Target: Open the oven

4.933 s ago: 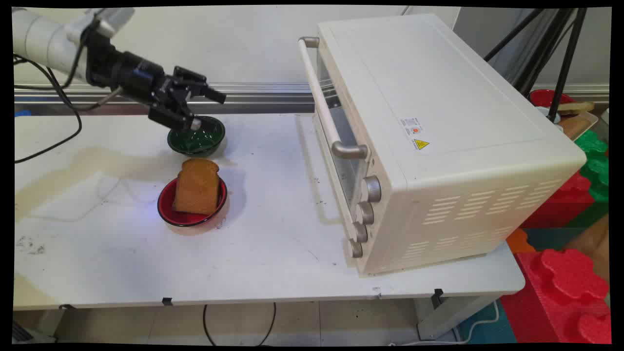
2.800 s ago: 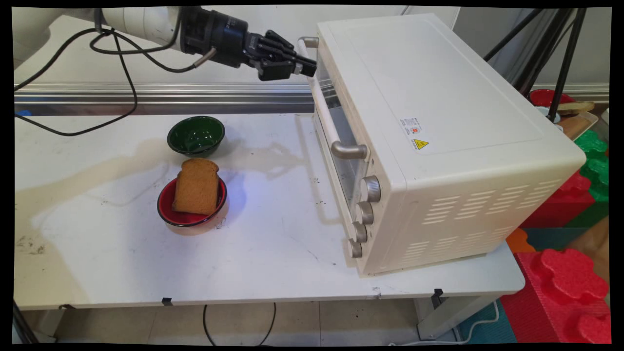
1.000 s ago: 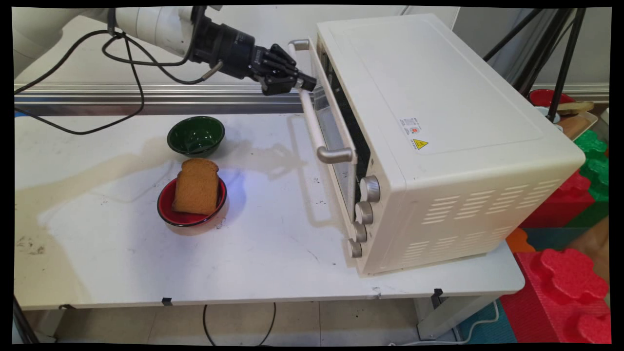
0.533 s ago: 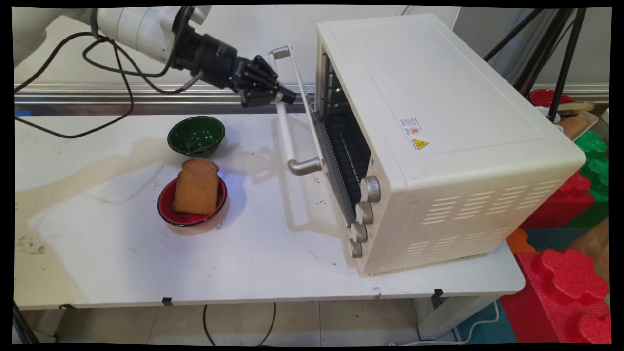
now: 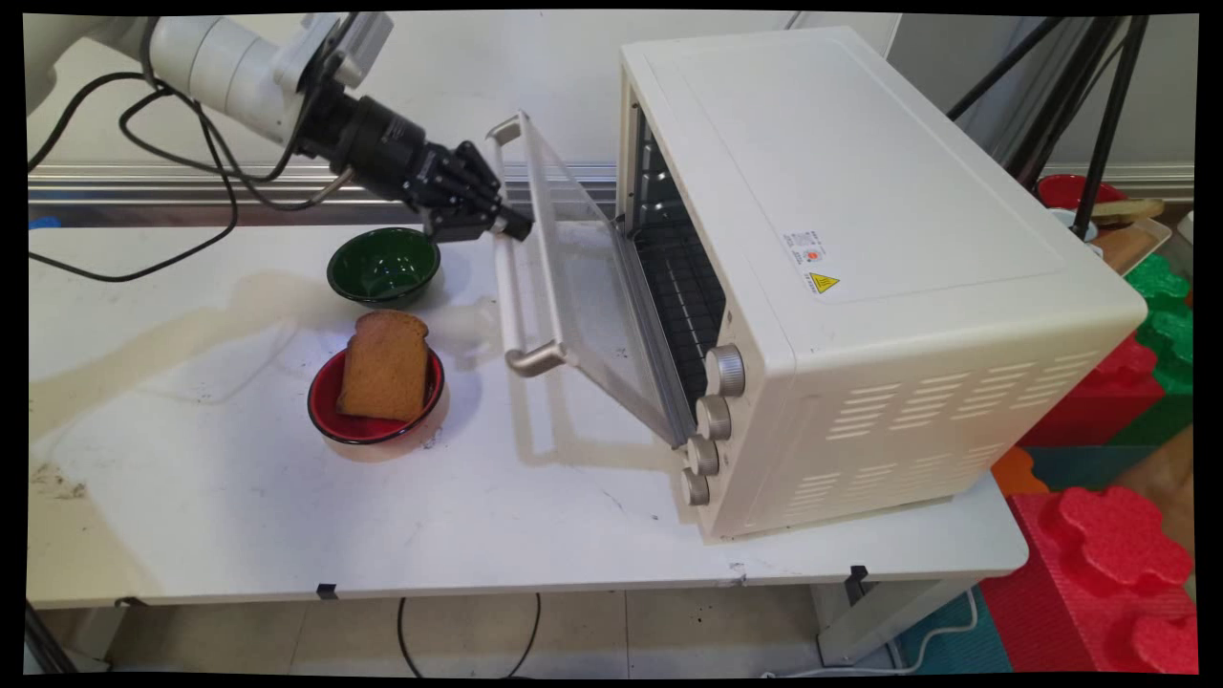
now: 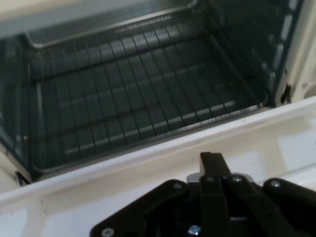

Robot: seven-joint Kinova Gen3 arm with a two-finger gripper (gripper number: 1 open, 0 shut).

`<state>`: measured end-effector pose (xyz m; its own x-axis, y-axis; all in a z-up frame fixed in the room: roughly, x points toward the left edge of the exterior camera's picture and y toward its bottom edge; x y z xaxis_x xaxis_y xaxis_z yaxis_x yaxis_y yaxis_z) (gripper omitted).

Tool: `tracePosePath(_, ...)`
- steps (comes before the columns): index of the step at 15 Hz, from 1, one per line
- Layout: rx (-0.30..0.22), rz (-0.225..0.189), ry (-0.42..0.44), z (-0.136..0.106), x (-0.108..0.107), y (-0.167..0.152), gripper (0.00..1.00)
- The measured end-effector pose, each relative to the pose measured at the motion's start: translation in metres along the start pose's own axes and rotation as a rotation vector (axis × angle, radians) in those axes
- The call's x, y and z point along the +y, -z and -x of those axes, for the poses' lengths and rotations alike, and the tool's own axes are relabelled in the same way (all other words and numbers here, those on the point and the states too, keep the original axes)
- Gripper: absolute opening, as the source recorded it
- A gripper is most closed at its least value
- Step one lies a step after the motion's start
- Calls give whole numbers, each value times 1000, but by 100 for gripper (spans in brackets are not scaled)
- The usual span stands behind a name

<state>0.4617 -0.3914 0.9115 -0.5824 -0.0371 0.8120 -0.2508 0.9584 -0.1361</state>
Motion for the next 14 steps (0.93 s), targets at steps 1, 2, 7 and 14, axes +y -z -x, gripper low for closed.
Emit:
tracePosePath(1,-8,2,-2,3,1,1,0)
tracePosePath(2,-21,4,-3,8,2,2,0)
tracePosePath(7,-93,18,-11,40,12,5,0)
tracePosePath(14,-172,29,-24,83,27,0,0)
